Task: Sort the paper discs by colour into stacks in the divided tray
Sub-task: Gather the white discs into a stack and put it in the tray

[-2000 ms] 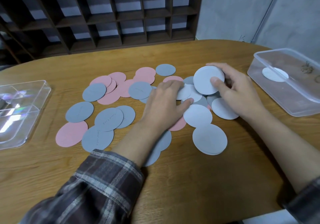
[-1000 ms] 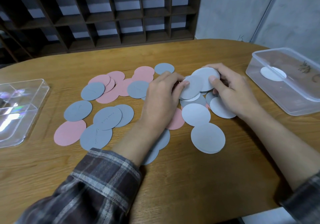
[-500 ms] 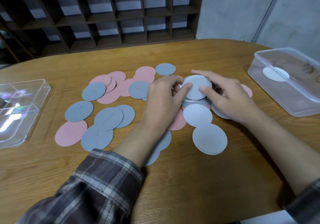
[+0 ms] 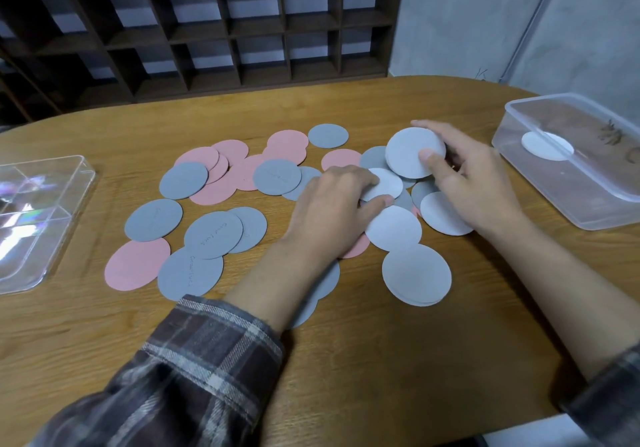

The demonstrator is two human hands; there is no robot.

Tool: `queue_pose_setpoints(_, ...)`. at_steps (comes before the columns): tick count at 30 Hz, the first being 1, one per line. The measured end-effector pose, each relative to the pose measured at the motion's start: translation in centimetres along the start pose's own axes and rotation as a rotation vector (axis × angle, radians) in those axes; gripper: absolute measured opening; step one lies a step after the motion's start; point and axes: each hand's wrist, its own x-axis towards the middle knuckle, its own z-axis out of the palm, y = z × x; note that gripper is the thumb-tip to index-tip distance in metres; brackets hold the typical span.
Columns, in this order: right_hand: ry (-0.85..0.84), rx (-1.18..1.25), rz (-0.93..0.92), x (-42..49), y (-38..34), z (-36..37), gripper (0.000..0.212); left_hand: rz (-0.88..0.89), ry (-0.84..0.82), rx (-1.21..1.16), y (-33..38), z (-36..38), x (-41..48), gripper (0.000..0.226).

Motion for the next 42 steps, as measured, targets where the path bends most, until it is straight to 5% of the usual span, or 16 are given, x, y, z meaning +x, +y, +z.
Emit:
queue_pose_setpoints(7, 0.010, 0.006, -0.014, 0.0, 0.1, -0.1, 0.043, 0.072, 0.111, 0.041, -0.2, 0.1, 0.2, 0.042)
queue_pose_setpoints(20, -0.124, 0.119, -0.094, -0.5, -0.9, -0.1, 0.040, 0.114, 0.390, -0.095, 0.2, -0.2, 0.3, 0.018)
queue_pose_setpoints(31, -0.231, 0.230, -0.055, -0.6, -0.8, 0.1, 0.044, 0.030, 0.355, -0.202, 0.0, 0.0, 0.4, 0.025)
queue_pose_setpoints(42, -0.189, -0.005, -0.144, -0.8, -0.9, 0.4, 0.041, 0.029, 0.339, -0.213, 0.6, -0.7, 0.1, 0.021)
